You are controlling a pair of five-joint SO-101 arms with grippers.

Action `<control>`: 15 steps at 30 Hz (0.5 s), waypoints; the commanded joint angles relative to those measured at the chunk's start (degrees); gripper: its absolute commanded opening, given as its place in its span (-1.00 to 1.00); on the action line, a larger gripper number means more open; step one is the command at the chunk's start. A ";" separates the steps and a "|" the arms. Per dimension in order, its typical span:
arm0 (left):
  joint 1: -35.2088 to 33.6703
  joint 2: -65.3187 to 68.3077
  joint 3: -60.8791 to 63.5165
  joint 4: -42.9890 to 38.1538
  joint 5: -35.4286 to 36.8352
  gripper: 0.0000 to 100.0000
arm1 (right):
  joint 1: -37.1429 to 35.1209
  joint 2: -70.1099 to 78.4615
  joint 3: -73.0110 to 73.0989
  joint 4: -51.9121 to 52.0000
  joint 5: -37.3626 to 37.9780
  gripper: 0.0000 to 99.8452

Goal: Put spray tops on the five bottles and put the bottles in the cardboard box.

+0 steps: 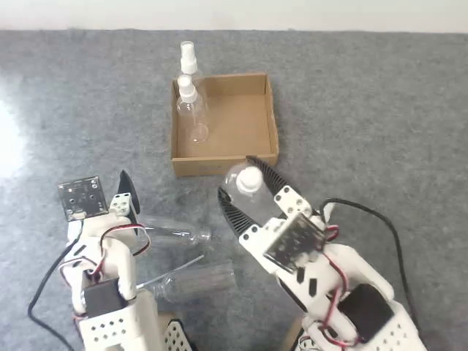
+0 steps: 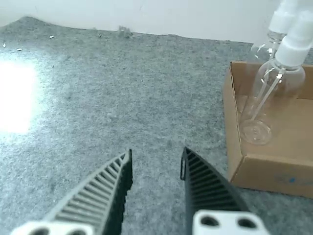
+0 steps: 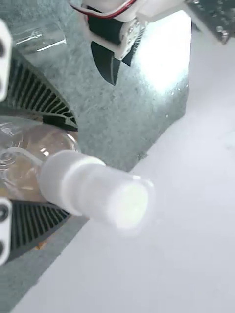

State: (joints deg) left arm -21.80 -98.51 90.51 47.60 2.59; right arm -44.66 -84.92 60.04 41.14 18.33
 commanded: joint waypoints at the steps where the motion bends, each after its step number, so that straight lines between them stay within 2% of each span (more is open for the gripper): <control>1: 0.18 -1.14 -0.48 -2.11 -0.44 -0.70 | 0.40 -0.57 -7.38 -0.31 0.79 -0.80; 5: 0.18 -1.14 -0.48 -2.11 -0.44 -0.70 | 0.40 1.71 -12.75 -0.31 0.79 -0.80; 15: -0.09 -1.14 1.80 -7.03 -0.44 -0.70 | 0.13 18.24 -25.49 -0.40 0.70 -0.80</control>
State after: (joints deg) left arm -21.89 -98.51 92.88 42.51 2.59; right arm -44.75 -71.12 40.18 41.14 18.33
